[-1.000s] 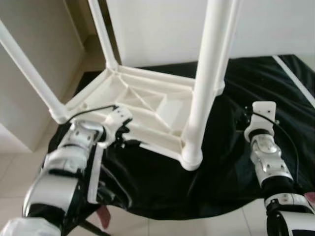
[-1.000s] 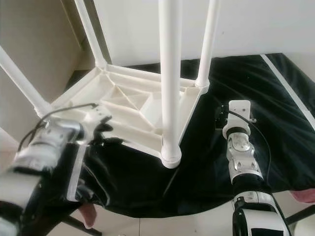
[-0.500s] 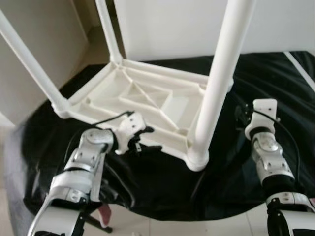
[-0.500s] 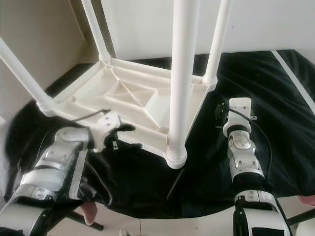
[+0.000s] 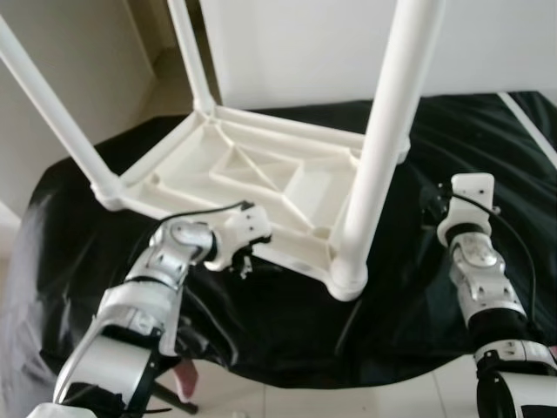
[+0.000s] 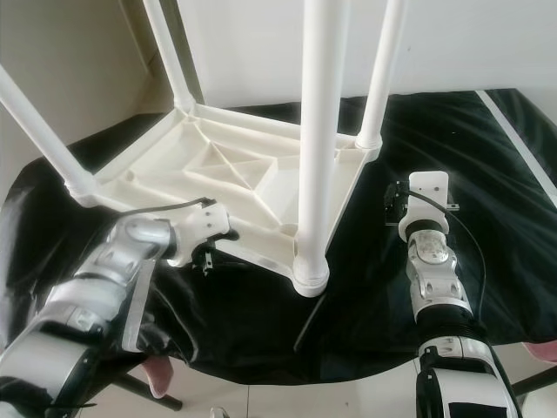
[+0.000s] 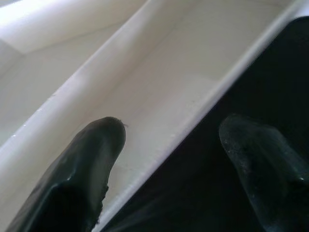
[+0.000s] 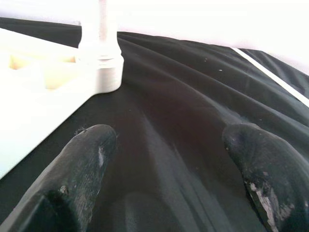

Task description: Building children table

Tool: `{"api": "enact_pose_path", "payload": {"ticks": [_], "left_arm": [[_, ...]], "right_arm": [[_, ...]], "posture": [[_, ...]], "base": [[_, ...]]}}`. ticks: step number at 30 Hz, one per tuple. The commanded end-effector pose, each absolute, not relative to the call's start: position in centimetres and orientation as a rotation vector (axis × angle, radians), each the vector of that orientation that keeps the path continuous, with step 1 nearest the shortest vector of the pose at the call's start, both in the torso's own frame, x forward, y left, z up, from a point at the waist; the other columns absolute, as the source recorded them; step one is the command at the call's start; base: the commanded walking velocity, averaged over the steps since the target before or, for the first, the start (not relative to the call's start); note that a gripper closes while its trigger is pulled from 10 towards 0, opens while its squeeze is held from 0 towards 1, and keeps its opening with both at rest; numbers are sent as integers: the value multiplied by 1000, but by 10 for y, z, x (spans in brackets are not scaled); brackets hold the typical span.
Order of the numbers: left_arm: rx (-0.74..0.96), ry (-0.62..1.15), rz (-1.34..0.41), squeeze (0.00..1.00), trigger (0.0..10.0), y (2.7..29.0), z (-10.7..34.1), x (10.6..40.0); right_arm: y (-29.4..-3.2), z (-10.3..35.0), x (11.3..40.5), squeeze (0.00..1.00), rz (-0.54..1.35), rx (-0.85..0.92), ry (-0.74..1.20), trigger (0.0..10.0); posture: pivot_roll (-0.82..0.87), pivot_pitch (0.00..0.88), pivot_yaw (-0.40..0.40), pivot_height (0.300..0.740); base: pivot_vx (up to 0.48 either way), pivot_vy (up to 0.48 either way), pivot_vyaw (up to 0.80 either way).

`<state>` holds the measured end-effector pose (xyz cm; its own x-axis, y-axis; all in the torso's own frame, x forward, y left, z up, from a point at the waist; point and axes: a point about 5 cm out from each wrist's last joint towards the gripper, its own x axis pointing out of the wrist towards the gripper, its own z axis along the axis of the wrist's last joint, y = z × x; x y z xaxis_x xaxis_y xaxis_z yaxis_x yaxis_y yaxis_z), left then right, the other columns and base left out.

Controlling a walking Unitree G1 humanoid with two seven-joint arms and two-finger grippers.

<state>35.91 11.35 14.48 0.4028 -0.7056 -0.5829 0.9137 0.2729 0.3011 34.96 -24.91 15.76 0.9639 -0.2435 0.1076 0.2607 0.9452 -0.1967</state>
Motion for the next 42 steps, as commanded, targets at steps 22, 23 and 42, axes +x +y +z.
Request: {"api": "enact_pose_path", "payload": {"ticks": [22, 23, 42], "left_arm": [[245, 369, -716, 0, 10000, 69, 139, 360], [243, 369, -726, 0, 10000, 64, 139, 358], [256, 83, -990, 0, 10000, 49, 162, 327]], "right_arm": [[-242, 145, 342, 0, -264, -207, -56, 10000], [-242, 144, 342, 0, -265, -207, -55, 10000], [-270, 141, 307, 0, -252, -178, -132, 10000]], "posture": [[-74, 29, 118, 740], [-74, 29, 118, 740], [-80, 25, 106, 740]], "base": [[0, 0, 0], [0, 0, 0], [0, 0, 0]]}}
